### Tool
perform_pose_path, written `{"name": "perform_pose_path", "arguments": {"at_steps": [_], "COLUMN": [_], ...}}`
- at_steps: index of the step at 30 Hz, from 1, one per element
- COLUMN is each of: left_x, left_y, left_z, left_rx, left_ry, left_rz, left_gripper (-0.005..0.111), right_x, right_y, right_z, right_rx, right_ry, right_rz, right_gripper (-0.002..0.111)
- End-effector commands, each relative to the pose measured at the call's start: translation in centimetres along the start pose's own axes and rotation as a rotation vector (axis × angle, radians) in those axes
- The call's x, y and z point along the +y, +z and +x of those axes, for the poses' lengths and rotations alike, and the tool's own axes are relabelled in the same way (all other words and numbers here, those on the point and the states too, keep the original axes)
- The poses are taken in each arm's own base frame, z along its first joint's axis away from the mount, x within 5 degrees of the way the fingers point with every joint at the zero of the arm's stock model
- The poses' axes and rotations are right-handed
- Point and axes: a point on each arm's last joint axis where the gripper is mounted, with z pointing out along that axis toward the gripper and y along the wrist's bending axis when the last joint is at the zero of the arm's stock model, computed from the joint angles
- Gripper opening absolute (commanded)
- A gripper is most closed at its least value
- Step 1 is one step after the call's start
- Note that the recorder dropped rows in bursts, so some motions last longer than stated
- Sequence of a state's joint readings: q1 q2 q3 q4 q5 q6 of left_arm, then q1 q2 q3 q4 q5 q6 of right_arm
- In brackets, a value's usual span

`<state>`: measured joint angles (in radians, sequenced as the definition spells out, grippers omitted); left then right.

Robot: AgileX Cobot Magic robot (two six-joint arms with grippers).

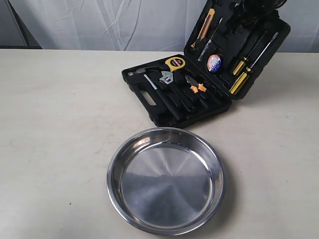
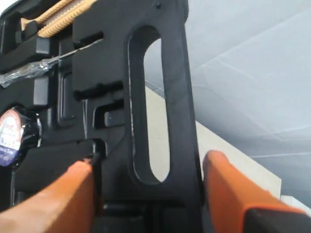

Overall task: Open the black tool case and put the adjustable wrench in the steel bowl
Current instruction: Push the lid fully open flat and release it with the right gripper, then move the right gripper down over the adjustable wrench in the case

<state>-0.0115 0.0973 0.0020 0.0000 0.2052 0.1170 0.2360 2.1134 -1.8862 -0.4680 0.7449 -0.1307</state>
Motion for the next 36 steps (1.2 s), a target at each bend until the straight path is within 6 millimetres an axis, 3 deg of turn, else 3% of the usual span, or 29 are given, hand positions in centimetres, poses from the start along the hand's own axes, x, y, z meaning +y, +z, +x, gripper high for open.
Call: {"name": "perform_pose_path", "arguments": {"at_steps": [1, 7, 11, 12, 16, 17, 22, 27, 32, 36], "left_x": [0.0, 0.0, 0.0, 0.0, 0.0, 0.0, 0.0, 0.0, 0.0, 0.0], "left_y": [0.0, 0.0, 0.0, 0.0, 0.0, 0.0, 0.0, 0.0, 0.0, 0.0], "left_z": [-0.2, -0.2, -0.2, -0.2, -0.2, -0.2, -0.2, -0.2, -0.2, -0.2], "left_rx": [-0.017, -0.017, -0.017, -0.017, -0.017, -0.017, -0.017, -0.017, -0.017, -0.017], "left_ry": [-0.003, -0.003, -0.003, -0.003, -0.003, -0.003, -0.003, -0.003, -0.003, -0.003], "left_rz": [0.007, 0.007, 0.007, 0.007, 0.007, 0.007, 0.007, 0.007, 0.007, 0.007], "left_gripper": [0.000, 0.000, 0.000, 0.000, 0.000, 0.000, 0.000, 0.000, 0.000, 0.000], "right_x": [-0.6, -1.0, -0.2, 0.4, 3.1, 4.0, 8.9, 13.2, 14.2, 12.1], "right_y": [-0.7, -1.0, -1.0, -1.1, 0.0, 0.5, 2.4, 2.5, 1.4, 1.9], "right_z": [0.1, 0.2, 0.0, -0.2, -0.9, -1.0, -2.3, -2.1, 0.0, 1.0], "right_rx": [0.010, 0.016, 0.001, -0.014, -0.051, -0.059, -0.153, -0.113, 0.135, 0.287], "right_ry": [0.015, 0.015, 0.119, 0.191, 0.349, 0.378, 0.415, 0.255, 0.028, 0.021], "right_rz": [0.011, 0.026, -0.059, -0.126, -0.346, -0.397, -0.647, -0.911, -1.069, -0.836], "right_gripper": [0.058, 0.058, 0.056, 0.050, 0.003, 0.000, 0.000, 0.000, 0.000, 0.000]}}
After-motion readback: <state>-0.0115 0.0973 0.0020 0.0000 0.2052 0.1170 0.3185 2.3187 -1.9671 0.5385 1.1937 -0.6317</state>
